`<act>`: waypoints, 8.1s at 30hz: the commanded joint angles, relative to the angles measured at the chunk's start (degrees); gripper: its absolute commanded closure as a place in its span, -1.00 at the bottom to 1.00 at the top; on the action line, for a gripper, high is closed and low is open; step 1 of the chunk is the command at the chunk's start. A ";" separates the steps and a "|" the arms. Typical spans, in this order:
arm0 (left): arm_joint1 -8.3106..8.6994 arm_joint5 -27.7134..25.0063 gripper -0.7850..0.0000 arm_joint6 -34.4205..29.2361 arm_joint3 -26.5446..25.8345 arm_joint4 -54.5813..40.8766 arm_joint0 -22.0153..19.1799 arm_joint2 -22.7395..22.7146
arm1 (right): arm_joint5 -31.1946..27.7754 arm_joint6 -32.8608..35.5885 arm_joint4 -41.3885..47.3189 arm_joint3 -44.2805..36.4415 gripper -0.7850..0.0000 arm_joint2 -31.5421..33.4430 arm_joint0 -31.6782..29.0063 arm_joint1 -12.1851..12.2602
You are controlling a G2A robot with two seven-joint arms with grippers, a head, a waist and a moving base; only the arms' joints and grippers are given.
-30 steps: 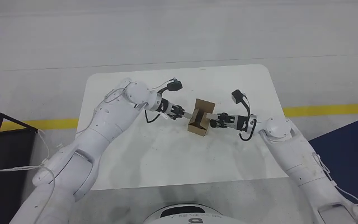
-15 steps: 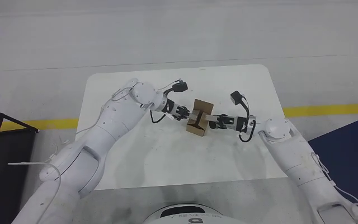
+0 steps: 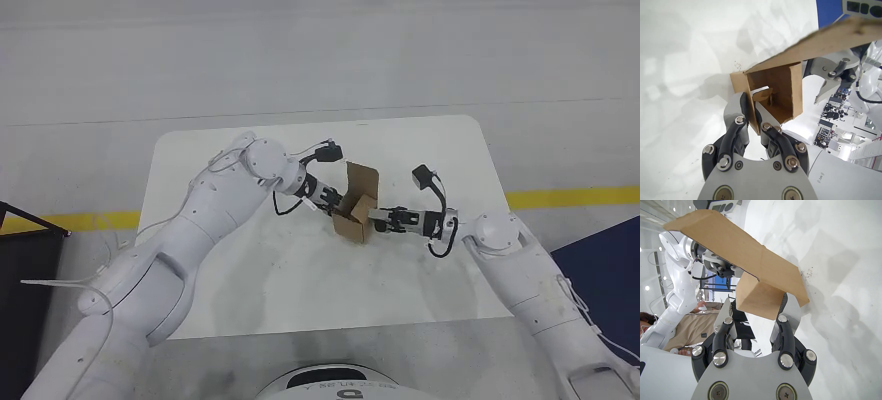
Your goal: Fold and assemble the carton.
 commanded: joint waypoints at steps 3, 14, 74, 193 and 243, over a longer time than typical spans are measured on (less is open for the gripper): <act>0.89 5.80 1.00 -2.48 -3.18 2.65 -0.55 -0.68 | 0.29 -0.95 -1.70 -1.64 -0.29 0.84 -0.91 0.28; 3.10 11.95 -1.00 0.78 -9.62 4.54 3.40 -4.28 | 5.08 -8.40 -9.33 -8.63 -0.48 2.92 -3.01 0.78; -9.11 -4.64 -0.55 4.27 21.80 -4.61 -5.66 0.01 | 6.90 -14.86 -49.15 -19.35 -0.58 -4.42 -4.86 0.08; 0.86 -20.29 -1.00 9.34 19.90 -7.66 0.61 -18.48 | -4.02 -15.23 -40.09 -25.35 0.03 -6.38 -4.16 -2.15; 11.07 -0.96 -1.00 12.10 -23.70 -1.02 26.84 -30.64 | 15.20 -5.70 -82.79 -27.33 0.72 -17.39 6.98 -5.38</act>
